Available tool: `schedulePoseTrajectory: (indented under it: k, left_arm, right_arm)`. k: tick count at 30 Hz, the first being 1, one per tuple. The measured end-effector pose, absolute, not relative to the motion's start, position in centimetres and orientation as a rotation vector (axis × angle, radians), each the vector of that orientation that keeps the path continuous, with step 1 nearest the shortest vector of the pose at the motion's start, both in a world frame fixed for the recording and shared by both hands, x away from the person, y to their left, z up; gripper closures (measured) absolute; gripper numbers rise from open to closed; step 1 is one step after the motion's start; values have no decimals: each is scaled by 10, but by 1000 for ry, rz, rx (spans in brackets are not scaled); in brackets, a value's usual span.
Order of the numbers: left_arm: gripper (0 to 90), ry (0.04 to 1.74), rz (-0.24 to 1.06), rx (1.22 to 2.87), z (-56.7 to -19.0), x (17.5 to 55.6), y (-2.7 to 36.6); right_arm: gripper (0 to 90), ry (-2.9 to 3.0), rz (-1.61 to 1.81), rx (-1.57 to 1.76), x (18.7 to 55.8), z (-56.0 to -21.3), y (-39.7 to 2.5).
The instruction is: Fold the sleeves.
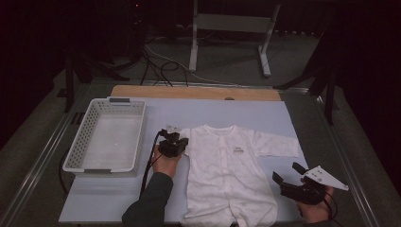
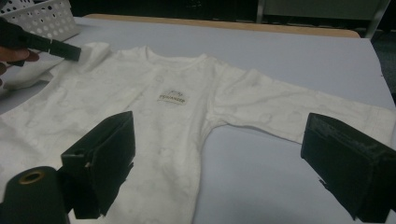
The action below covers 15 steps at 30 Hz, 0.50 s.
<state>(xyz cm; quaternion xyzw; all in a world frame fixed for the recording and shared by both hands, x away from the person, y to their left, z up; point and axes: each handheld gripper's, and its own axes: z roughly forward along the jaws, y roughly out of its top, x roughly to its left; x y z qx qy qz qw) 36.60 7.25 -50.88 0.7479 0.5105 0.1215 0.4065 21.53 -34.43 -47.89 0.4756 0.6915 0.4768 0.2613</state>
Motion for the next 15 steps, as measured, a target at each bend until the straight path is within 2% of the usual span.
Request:
schedulePoseTrajectory:
  k: [5, 7, 11, 13, 15]
  left_arm:
    - [880, 1205, 273, 1894, -504, 366, 57]
    - [853, 1170, 244, 1899, -504, 367, 53]
    - [569, 1144, 224, 1871, -501, 366, 53]
    - [447, 1162, 267, 1864, -497, 364, 56]
    - [377, 1172, 280, 1838, -494, 362, 61]
  right_arm:
    - [103, 1871, 1285, 1282, 216, -479, -344]
    - [103, 1871, 1286, 1282, 216, -479, -344]
    - [103, 1869, 1287, 1281, 215, -479, -345]
    - [103, 1868, 1286, 1284, 215, -479, -346]
    - [103, 1868, 1289, 1289, 215, -479, -346]
